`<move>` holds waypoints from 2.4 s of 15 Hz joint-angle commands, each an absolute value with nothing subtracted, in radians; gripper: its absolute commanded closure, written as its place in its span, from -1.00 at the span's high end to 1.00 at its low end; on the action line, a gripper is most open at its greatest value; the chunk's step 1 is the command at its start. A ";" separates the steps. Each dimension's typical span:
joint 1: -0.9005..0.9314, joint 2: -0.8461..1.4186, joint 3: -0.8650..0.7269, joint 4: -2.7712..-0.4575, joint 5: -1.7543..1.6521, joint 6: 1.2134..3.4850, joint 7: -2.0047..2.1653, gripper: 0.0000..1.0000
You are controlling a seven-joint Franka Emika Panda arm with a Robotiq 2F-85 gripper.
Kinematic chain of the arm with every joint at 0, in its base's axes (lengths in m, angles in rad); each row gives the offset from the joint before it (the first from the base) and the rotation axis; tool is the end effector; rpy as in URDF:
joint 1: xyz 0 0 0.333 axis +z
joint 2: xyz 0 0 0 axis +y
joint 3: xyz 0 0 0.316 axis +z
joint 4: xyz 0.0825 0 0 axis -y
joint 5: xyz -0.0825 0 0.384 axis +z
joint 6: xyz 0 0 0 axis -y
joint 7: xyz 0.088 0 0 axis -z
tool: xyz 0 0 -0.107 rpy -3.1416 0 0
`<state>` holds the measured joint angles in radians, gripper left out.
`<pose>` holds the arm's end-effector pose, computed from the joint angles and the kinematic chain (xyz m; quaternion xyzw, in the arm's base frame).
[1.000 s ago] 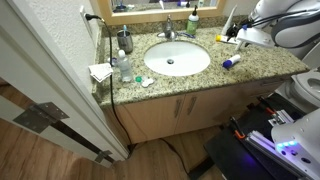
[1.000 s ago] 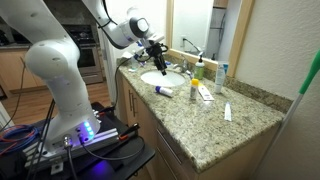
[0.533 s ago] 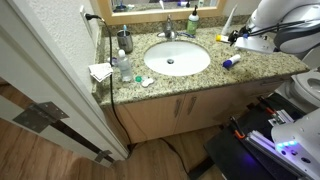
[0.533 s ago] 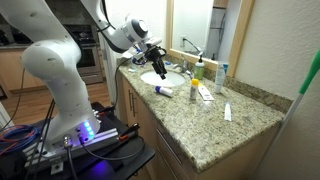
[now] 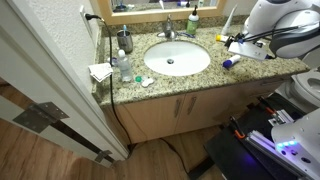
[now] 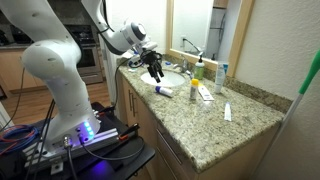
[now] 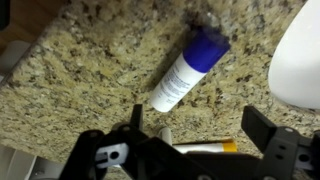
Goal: Lift up the blue and white object
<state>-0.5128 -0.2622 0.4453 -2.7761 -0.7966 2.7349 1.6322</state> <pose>0.3898 -0.0083 0.2929 0.8530 -0.4587 0.2179 0.1205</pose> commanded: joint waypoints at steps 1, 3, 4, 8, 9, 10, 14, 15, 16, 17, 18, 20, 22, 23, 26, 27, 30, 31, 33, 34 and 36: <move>-0.519 -0.230 0.525 -2.776 -0.866 2.699 1.814 1.00; -0.510 -0.244 0.501 -2.776 -0.833 2.724 1.758 1.00; -0.509 -0.245 0.500 -2.775 -0.833 2.724 1.758 1.00; -0.533 -0.191 0.514 -2.749 -0.858 2.692 1.818 1.00; -0.533 -0.179 0.510 -2.748 -0.849 2.694 1.837 1.00; -0.539 -0.173 0.515 -2.746 -0.863 2.698 1.884 1.00; -0.561 -0.148 0.535 -2.730 -0.971 2.694 2.091 1.00; -0.565 -0.133 0.541 -2.717 -1.005 2.680 2.159 1.00; -0.571 -0.111 0.551 -2.703 -1.059 2.653 2.221 1.00; -0.570 -0.085 0.555 -2.690 -1.091 2.626 2.267 1.00; -0.567 -0.055 0.555 -2.678 -1.114 2.598 2.298 1.00; -0.562 0.012 0.547 -2.650 -1.147 2.546 2.344 1.00; -0.559 0.079 0.529 -2.618 -1.168 2.529 2.352 1.00; -0.557 0.103 0.520 -2.602 -1.187 2.532 2.366 1.00; -0.343 0.066 0.317 -2.624 -1.143 2.552 2.339 1.00; -0.344 0.085 0.312 -2.610 -1.142 2.554 2.338 1.00; -0.344 0.104 0.309 -2.595 -1.140 2.556 2.336 0.50; -0.320 0.100 0.284 -2.597 -1.139 2.555 2.336 0.47; -0.229 0.097 0.195 -2.597 -1.142 2.548 2.337 0.20; -0.194 0.097 0.161 -2.596 -1.143 2.546 2.338 0.04; -0.142 0.093 0.110 -2.597 -1.140 2.544 2.335 -0.20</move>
<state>-0.2197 0.0968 0.1904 -2.5923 -1.1552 2.5358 2.3509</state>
